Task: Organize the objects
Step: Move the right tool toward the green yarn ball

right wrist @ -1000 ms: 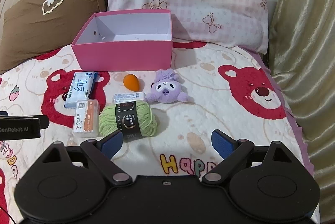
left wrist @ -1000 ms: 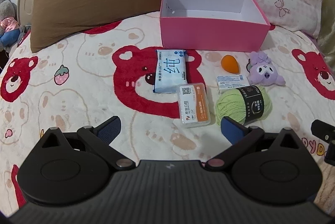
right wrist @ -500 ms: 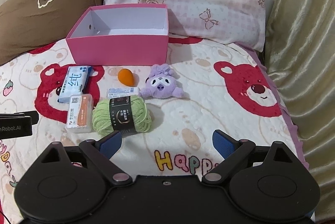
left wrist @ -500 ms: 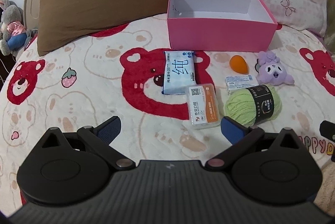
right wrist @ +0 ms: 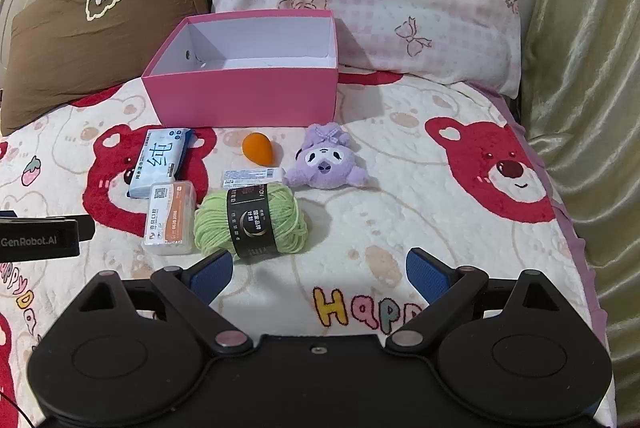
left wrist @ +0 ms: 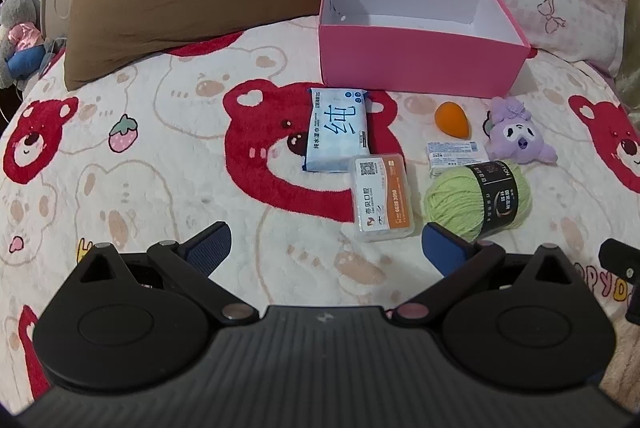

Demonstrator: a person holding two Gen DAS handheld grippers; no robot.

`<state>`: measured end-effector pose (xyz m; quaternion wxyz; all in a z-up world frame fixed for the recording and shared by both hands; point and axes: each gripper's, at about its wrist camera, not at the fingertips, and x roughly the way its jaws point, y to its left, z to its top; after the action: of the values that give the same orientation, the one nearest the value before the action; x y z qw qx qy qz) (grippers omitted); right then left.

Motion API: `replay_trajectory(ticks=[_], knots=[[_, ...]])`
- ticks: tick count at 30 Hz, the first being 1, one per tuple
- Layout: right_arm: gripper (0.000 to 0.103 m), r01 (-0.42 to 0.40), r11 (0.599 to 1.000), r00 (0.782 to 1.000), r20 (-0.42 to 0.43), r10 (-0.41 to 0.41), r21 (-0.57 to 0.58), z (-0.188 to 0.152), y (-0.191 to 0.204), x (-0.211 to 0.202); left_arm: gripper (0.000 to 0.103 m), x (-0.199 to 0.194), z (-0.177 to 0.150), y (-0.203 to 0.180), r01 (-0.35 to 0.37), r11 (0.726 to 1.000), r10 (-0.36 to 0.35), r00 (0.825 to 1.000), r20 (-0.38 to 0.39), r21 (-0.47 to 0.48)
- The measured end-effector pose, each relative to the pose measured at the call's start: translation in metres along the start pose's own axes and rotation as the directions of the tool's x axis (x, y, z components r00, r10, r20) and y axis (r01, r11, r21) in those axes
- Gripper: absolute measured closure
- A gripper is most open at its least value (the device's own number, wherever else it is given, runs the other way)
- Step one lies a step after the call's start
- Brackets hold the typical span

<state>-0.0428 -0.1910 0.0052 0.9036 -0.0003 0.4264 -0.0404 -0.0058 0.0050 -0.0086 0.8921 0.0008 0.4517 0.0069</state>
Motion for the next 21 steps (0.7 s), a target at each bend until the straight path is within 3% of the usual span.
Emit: replay_trajectory(ticks=[5, 21], knots=[[0.007, 0.004, 1.000, 1.000, -0.001, -0.004, -0.006, 0.0004, 0.0008, 0.0009, 0.000, 0.0027, 0.0003, 0.0049, 0.059, 0.997, -0.060, 0.998, -0.034, -0.047], [0.007, 0.025, 0.997, 1.000, 0.014, -0.024, -0.074, -0.0019, 0.0076, 0.0034, 0.000, 0.0039, 0.0005, 0.0050, 0.058, 0.998, -0.059, 0.996, -0.059, -0.024]])
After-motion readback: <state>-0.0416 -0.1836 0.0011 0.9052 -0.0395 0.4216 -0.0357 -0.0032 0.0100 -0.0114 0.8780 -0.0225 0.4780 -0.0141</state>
